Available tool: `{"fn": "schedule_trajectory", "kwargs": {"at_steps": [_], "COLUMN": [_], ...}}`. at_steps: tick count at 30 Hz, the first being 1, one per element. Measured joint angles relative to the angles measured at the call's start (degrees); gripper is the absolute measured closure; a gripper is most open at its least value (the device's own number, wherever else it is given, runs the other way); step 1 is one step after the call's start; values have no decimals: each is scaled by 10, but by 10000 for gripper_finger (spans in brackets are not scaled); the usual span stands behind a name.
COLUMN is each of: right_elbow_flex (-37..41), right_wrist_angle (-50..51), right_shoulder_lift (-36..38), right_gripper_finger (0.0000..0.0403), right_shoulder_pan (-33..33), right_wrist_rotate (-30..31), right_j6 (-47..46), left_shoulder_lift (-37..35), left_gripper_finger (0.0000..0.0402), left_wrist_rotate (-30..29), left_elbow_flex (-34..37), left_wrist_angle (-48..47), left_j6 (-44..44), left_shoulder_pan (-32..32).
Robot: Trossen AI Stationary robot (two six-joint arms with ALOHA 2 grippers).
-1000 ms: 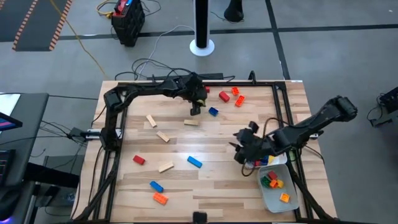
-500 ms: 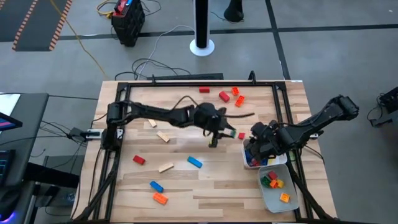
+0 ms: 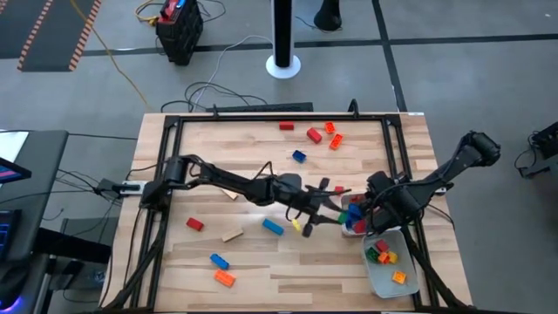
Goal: Sort blocks by size
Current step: Put the green block into the grey bin
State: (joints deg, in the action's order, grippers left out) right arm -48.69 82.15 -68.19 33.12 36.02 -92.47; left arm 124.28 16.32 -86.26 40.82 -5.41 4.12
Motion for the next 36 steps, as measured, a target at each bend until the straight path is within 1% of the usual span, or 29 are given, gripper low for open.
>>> {"fn": "schedule_trajectory", "kwargs": {"at_steps": [2, 3, 5, 7, 9, 14, 15, 17, 19, 20, 22, 24, 26, 27, 29, 32, 34, 36], "right_elbow_flex": [0, 0, 0, 0, 0, 0, 0, 0, 0, 0, 0, 1, -5, -11, -28, -62, -85, -111], "right_wrist_angle": [2, 1, 7, 2, -4, -33, -44, -65, -92, -109, -151, -190, -208, -210, -201, -171, -152, -148], "right_shoulder_lift": [0, 0, 0, 0, 0, 0, 0, -1, -4, -9, -29, -58, -95, -116, -158, -205, -230, -247], "right_gripper_finger": [241, 243, 247, 251, 254, 250, 248, 241, 234, 231, 227, 226, 227, 228, 231, 233, 233, 232], "right_shoulder_pan": [0, 0, 0, 2, 9, 56, 70, 103, 132, 143, 159, 163, 159, 153, 145, 139, 140, 140], "right_wrist_rotate": [0, 0, 3, 3, 3, 10, 14, 32, 63, 75, 80, 87, 92, 92, 92, 94, 114, 149], "right_j6": [7, 8, 8, 9, 14, 14, 14, 14, 20, 34, 83, 132, 172, 186, 200, 208, 217, 261], "left_shoulder_lift": [27, 32, 66, 74, 85, 70, 62, 52, 35, 28, 13, 1, -8, -13, -27, -66, -99, -121], "left_gripper_finger": [281, 281, 281, 281, 281, 281, 281, 281, 281, 281, 281, 281, 281, 281, 281, 281, 281, 281], "left_wrist_rotate": [0, 2, 2, 9, 4, -2, -4, -12, -25, -27, -29, -29, -32, -35, -50, -91, -107, -116], "left_elbow_flex": [-22, -24, -59, -67, -75, -75, -75, -74, -73, -73, -73, -73, -70, -60, -24, 61, 118, 161], "left_wrist_angle": [29, 18, 30, 8, 9, -11, -31, -61, -104, -117, -139, -163, -173, -168, -126, -59, -21, 12], "left_j6": [23, 35, 43, 50, 37, 27, 23, 8, -7, -16, -30, -44, -58, -61, -62, -59, -54, -43], "left_shoulder_pan": [5, 8, 12, 16, 18, 14, 11, 5, 0, -2, -6, -7, -6, -6, -6, -8, -11, -14]}}
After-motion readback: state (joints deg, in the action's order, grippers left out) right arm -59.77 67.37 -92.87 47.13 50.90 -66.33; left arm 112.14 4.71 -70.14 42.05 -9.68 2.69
